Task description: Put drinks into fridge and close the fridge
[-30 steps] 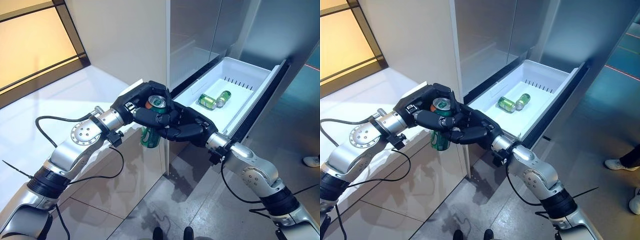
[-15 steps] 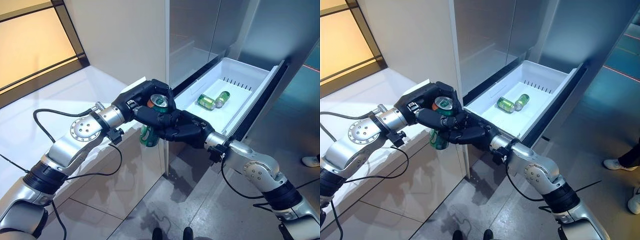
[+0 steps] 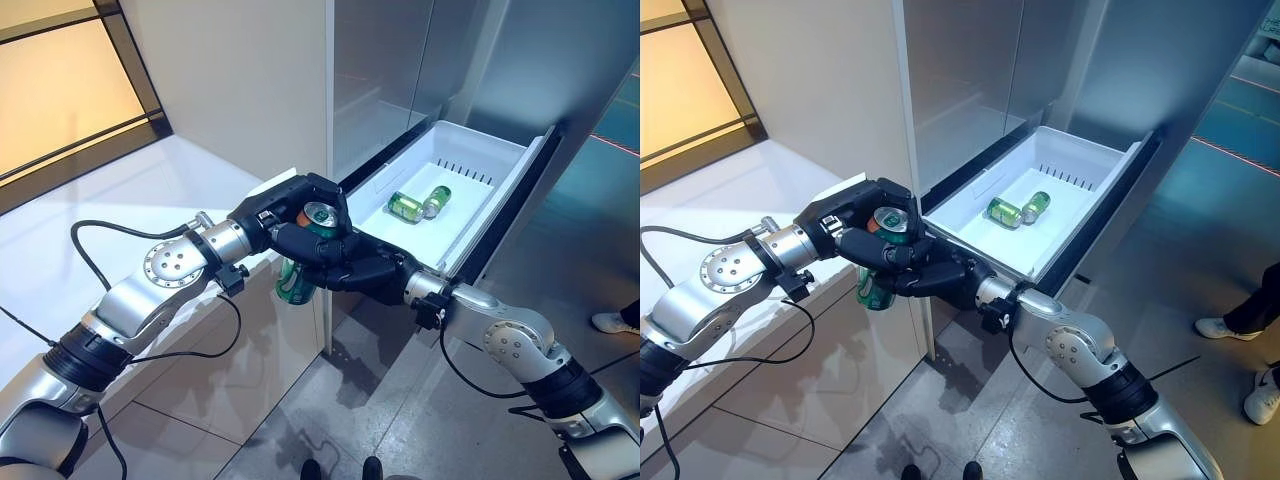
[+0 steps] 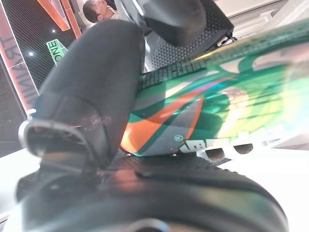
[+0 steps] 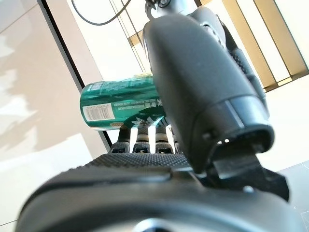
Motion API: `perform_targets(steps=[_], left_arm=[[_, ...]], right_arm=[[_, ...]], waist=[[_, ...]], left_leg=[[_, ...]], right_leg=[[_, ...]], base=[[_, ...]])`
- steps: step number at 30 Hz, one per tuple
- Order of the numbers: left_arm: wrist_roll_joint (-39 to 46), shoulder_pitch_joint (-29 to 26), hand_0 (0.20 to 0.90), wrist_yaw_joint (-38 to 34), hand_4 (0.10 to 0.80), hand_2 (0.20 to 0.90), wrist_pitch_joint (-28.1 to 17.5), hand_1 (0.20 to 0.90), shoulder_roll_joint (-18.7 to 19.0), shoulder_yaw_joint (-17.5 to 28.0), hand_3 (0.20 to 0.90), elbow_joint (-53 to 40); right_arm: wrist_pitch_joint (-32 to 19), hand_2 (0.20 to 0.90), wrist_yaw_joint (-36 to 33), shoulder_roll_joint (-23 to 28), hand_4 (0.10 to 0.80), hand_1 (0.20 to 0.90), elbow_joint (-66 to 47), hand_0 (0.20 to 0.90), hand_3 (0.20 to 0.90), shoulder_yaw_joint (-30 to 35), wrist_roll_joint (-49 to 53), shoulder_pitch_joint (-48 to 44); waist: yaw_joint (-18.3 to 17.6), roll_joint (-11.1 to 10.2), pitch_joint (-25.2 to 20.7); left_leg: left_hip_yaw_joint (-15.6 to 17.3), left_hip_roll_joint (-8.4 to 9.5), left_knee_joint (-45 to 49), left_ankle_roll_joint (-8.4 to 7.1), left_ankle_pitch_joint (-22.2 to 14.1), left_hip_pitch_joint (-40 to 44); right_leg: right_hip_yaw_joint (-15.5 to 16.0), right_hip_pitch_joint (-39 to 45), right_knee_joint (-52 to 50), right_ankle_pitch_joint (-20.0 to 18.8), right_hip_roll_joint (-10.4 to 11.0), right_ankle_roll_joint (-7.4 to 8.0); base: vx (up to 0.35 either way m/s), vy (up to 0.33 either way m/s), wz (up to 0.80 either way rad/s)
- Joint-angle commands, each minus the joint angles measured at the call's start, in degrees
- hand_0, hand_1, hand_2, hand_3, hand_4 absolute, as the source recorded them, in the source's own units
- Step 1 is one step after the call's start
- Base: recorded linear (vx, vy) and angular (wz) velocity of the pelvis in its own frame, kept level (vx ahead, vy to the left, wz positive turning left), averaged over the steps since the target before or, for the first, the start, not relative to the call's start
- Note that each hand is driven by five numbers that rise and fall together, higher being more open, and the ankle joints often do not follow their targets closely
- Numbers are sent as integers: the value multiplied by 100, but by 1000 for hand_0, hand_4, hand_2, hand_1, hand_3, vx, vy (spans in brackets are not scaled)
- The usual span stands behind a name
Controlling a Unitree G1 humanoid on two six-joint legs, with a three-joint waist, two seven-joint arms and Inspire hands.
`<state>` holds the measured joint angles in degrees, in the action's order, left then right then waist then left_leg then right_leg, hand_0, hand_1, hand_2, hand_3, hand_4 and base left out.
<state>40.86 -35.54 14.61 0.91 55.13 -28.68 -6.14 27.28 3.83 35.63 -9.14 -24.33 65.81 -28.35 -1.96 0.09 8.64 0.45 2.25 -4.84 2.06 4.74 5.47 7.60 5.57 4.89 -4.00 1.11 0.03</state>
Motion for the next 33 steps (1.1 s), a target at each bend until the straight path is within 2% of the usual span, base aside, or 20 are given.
perform_targets(steps=[1,6,15,20,23,33], left_arm=[[574,-1780,300,-374,100,300,-968,300,-229,285,200,-68],[676,-1886,300,-427,100,300,-993,300,-252,217,200,24],[880,-1962,300,-515,100,300,-1094,300,-383,191,200,204],[1074,-1948,300,-452,100,300,-1217,300,-517,186,200,205],[1227,-2007,300,-500,100,300,-1285,300,-733,120,200,162],[1431,-2169,300,-554,100,300,-1190,300,-1151,-94,200,45]], right_arm=[[-353,900,397,-431,800,900,-5,900,900,-317,500,-744],[-278,900,1054,-398,800,900,-134,900,900,-580,473,-991],[-268,900,961,-472,800,900,-38,900,900,-751,934,-1204],[-348,900,672,-799,800,900,92,900,900,-760,1391,-1109],[-389,900,384,-1181,800,900,211,900,900,-823,1991,-1051],[-588,900,155,-1895,800,900,395,900,900,-1094,2877,-940]], waist=[[47,13,-792],[89,-6,-815],[111,-18,-846],[116,-12,-839],[122,-10,-831],[139,3,-813]], left_leg=[[88,231,-16,86,-950,328],[42,249,-16,91,-943,314],[15,258,-16,95,-922,316],[28,253,-16,103,-923,330],[24,253,-16,115,-923,348],[35,254,-16,140,-929,393]], right_leg=[[-38,420,11,782,-290,0],[-47,404,11,777,-293,8],[-73,404,11,765,-300,7],[-76,420,11,766,-300,-3],[-76,434,11,768,-301,-13],[-69,467,11,774,-296,-22]], base=[[0,0,0],[0,0,0],[0,0,0],[0,0,0],[0,0,0],[0,0,0]])
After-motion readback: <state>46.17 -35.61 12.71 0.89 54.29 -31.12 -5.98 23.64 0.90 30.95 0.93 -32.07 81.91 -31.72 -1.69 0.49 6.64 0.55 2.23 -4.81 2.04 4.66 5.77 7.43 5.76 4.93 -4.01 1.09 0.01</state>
